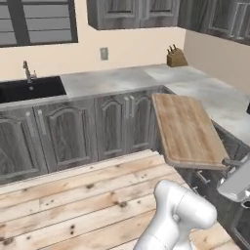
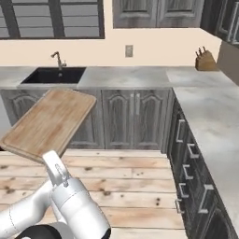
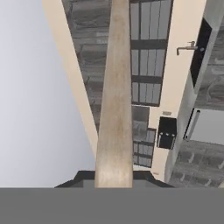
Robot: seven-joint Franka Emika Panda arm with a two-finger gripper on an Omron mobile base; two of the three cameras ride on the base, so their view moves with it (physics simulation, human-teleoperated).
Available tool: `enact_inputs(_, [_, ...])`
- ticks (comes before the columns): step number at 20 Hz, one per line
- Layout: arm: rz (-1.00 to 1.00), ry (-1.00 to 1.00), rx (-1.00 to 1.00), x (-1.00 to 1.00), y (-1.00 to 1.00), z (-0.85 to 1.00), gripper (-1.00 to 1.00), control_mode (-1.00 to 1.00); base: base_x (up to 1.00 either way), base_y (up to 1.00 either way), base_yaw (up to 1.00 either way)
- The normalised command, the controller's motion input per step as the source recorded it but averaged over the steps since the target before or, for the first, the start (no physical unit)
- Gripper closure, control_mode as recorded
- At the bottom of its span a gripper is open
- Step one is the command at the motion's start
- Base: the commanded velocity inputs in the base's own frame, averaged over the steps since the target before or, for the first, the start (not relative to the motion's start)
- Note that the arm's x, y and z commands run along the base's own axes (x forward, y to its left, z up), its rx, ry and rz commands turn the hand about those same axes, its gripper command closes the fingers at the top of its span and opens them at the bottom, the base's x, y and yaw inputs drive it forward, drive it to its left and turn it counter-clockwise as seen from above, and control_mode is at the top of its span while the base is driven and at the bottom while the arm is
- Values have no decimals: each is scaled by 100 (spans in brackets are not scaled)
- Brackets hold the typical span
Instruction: Move the cutting board and knife to the sink. Then move spray from the cabinet to the counter.
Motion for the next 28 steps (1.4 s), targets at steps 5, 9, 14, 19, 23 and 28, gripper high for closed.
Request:
enact_inputs(5, [0, 0, 0, 0, 0, 0, 100, 100, 100, 0, 42])
enact_inputs(9, [0, 0, 0, 0, 0, 0, 100, 100, 100, 0, 41])
enact_inputs(14, [0, 0, 0, 0, 0, 0, 100, 100, 100, 3, 24])
enact_inputs(19, [0, 0, 0, 0, 0, 0, 100, 100, 100, 11, 17])
enact_inputs(23, [0, 0, 0, 0, 0, 0, 100, 100, 96, 32, 13])
enact_inputs(28, [0, 0, 0, 0, 0, 0, 100, 100, 32, 99, 1])
